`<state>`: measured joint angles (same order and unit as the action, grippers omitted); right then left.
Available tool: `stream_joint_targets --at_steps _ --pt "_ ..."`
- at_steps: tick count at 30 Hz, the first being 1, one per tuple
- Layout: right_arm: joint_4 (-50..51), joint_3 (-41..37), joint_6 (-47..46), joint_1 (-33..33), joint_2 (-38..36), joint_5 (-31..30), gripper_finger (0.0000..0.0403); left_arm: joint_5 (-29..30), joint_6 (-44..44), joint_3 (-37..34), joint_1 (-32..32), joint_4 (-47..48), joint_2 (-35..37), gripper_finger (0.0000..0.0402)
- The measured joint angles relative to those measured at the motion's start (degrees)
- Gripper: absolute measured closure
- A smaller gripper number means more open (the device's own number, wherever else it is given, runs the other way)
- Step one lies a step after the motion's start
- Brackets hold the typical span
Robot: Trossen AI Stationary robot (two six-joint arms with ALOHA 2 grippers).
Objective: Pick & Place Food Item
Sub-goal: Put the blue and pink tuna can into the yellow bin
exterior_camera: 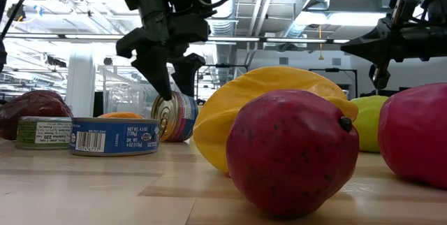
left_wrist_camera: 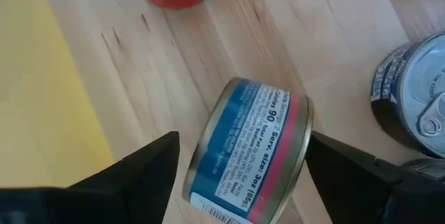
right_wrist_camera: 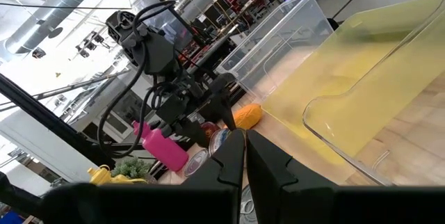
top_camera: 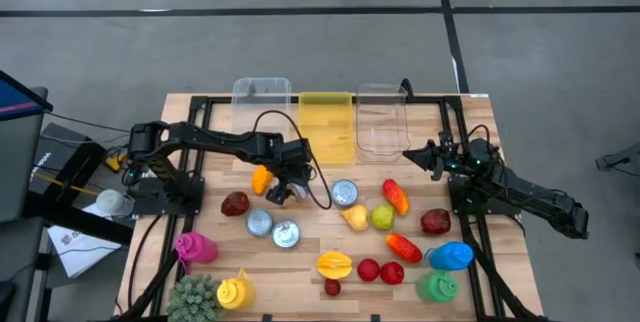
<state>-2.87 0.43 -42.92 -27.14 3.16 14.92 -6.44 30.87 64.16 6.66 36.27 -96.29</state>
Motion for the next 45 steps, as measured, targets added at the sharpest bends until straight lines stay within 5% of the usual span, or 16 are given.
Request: stream_joint_targets --at_steps 14,21,30,45 --pt "0.0 0.0 0.0 0.0 0.0 0.0 0.0390 -1.2 -0.3 0.0 0.0 0.2 -1.2 0.0215" --pt "0.0 0.0 0.0 0.0 0.0 0.0 0.0390 -0.8 -8.7 2.2 -1.4 -0.7 -0.3 0.0212" --pt "0.0 0.0 -0.1 0.0 0.0 0.0 0.0390 0.9 -22.5 13.6 -3.3 -1.6 -0.3 0.0219" --pt "0.0 0.0 0.0 0.0 0.0 0.0 0.0390 4.1 -26.2 27.5 12.3 -1.0 -0.3 0.0219"
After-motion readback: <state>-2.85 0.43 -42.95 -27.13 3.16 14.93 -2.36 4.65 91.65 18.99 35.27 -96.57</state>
